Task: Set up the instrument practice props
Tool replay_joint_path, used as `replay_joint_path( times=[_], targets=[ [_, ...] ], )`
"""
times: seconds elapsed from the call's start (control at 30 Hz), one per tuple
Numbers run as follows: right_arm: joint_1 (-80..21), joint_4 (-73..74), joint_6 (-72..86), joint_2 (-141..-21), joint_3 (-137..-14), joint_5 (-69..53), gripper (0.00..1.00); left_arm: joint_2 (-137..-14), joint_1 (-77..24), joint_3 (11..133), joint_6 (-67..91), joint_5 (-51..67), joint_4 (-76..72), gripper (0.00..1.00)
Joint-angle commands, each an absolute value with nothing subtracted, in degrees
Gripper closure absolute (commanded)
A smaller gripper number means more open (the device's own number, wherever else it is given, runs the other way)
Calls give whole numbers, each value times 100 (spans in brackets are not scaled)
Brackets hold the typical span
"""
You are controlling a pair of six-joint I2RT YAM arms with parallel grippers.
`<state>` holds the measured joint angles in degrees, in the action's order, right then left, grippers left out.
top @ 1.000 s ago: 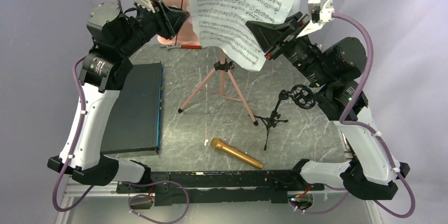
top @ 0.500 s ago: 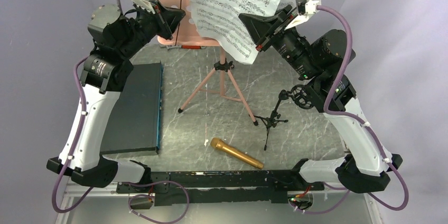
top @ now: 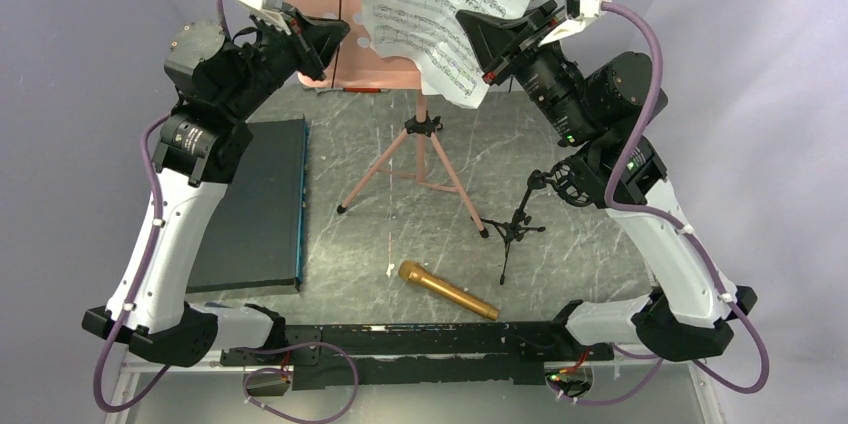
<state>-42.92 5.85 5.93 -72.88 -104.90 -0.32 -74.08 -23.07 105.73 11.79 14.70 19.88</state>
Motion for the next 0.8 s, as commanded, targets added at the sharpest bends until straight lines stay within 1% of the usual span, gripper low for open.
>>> replay_joint_path(
  times=[0.0,0.57,0.77],
  targets=[
    [-4315,246,544,-7363,-10741,302,100,-7219,-2329,10516,1221,1594,1613,97],
    [-4307,422,545,-7935,-11406,589,100,-6941,-2329,9999,1213,1769,1051,97],
    [-4308,492,557,-8056,-11557,753,100,-6729,-2329,9611,1189,1824,626,97]
  ],
)
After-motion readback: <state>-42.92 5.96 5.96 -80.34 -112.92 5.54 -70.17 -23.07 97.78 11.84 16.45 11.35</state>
